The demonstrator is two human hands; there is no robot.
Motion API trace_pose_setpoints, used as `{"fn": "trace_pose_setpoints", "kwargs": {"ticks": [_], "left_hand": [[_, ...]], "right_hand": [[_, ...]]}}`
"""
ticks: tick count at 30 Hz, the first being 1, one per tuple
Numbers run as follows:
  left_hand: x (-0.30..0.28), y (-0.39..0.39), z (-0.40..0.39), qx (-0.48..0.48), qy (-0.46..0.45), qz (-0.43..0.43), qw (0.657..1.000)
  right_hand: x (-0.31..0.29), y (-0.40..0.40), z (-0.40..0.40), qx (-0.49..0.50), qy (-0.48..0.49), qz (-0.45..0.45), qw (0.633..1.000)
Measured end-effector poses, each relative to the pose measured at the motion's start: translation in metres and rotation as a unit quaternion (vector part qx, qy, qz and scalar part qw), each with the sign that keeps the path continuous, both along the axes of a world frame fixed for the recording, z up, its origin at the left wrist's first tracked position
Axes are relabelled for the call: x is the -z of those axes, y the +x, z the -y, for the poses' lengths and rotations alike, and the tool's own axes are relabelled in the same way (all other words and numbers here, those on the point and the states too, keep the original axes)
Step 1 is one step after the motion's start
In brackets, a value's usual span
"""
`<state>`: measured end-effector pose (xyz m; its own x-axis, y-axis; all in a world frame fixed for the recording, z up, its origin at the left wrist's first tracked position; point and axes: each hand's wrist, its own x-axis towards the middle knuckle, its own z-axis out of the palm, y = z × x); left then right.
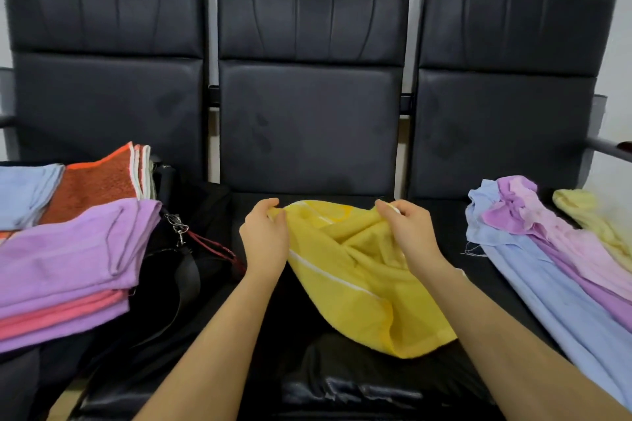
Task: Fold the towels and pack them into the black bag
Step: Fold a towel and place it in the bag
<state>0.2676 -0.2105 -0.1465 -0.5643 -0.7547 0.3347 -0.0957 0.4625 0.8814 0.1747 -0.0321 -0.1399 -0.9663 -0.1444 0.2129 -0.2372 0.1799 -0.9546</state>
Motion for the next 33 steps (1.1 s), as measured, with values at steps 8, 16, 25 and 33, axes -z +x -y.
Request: {"fn": "trace_pose_setpoints", "kwargs": {"ticks": [8, 16, 25, 33], "left_hand": [[0.006, 0.008, 0.01, 0.093, 0.033, 0.076, 0.992], [0.016, 0.019, 0.011, -0.01, -0.049, 0.128, 0.991], [0.019, 0.011, 0.016, 0.004, -0.032, 0.148, 0.988], [-0.039, 0.01, 0.02, 0.01, 0.009, -0.072, 0.997]], "right_hand": [[-0.001, 0.01, -0.003, -0.034, 0.055, 0.033, 0.997], [0.01, 0.015, 0.004, -0.042, 0.103, 0.091, 0.99], [0.015, 0.013, 0.009, -0.077, 0.121, 0.114, 0.983], [-0.036, 0.012, 0.018, -0.033, -0.073, 0.042, 0.996]]}}
